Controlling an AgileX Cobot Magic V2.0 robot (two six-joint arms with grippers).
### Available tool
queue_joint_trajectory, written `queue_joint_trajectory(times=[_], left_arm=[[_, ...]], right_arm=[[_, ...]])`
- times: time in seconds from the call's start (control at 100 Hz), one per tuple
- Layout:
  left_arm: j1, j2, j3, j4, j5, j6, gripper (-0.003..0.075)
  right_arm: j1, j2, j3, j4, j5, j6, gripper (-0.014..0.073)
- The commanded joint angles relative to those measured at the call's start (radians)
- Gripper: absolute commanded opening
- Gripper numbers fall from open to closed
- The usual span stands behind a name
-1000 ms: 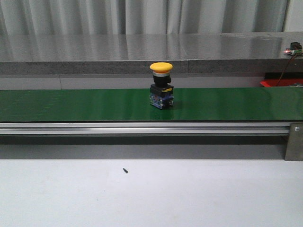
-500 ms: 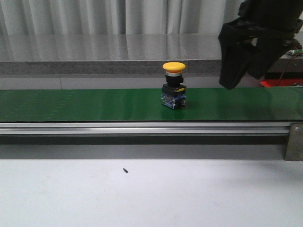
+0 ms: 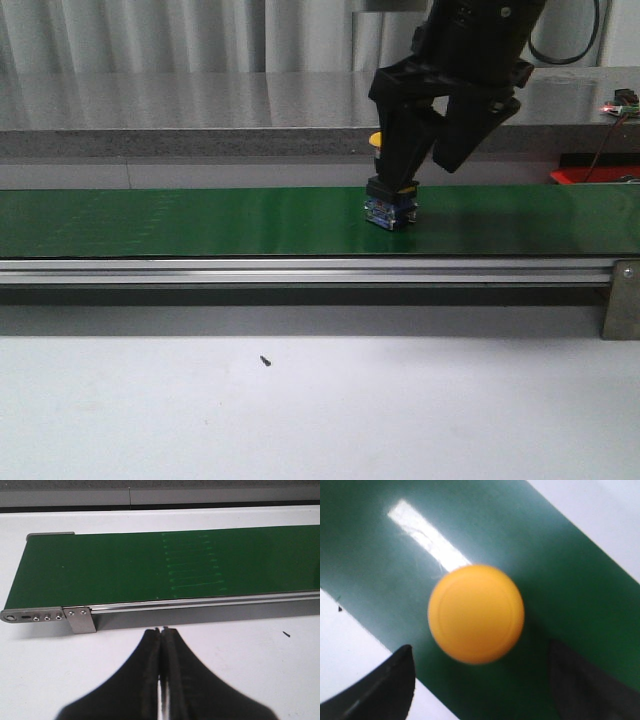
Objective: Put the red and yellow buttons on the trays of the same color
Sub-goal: 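Lift the yellow button off the belt with the right gripper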
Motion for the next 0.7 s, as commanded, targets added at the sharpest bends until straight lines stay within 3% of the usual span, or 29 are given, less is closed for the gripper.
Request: queue_joint_trajectory(times=[0.0,0.25,0.54,0.69], left_arm=[[-0.008,0.004,-0.026,-0.016,-0.074,-0.009,-0.002],[-0.008,0.004,-0.026,-0.016,-0.074,-0.009,-0.002],[-0.008,0.004,-0.026,-0.016,-0.074,-0.009,-0.002],[-0.008,0.004,-0.026,-0.016,-0.074,-0.009,-0.002]], right_arm=[[0.0,-0.026,-0.048,0.017,-0.054,-0.011,0.0538],[0.0,0.004,-0.07,0.019,-0.101,-0.011,0.0523],[0.0,0.005,-0.07,0.016,-0.136,0.005,0.0143],[-0.002,-0.008,-0.07,-0.017,-0.137,0.073,0.0101]])
